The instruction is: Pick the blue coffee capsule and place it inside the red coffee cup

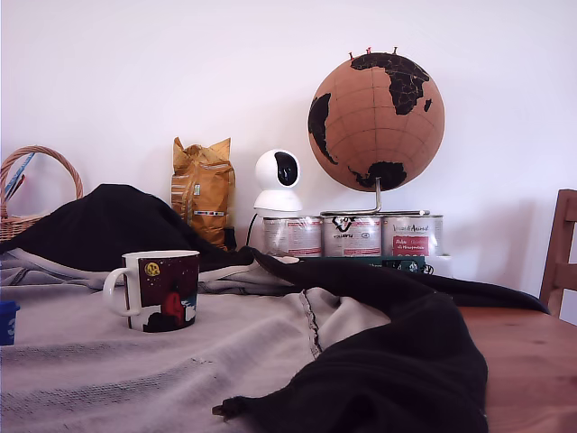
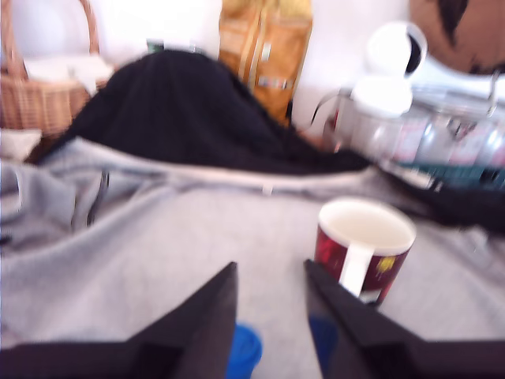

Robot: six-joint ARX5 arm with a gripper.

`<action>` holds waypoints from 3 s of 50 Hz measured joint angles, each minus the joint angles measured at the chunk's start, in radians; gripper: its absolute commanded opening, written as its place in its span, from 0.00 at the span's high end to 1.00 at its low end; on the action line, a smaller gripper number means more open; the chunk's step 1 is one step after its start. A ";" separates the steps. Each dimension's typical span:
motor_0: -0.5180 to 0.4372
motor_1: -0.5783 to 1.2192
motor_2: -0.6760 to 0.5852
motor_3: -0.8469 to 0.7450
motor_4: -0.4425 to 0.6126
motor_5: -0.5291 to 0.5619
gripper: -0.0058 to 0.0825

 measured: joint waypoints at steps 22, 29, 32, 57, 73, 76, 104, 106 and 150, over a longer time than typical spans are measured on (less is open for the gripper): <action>0.000 0.456 -0.001 0.272 0.021 0.136 0.18; 0.000 0.553 -0.001 0.354 0.022 0.171 0.18; 0.000 0.600 -0.001 0.399 0.022 0.175 0.18; 0.000 0.961 0.126 0.560 0.022 0.203 0.20; 0.000 1.090 0.200 0.563 0.027 0.203 0.72; 0.000 1.090 0.202 0.565 0.037 0.203 0.77; -0.018 1.035 0.261 0.920 0.185 -0.106 0.77; -0.029 1.035 0.284 0.929 0.189 -0.114 0.77; -0.219 1.035 0.566 0.472 0.151 0.024 0.33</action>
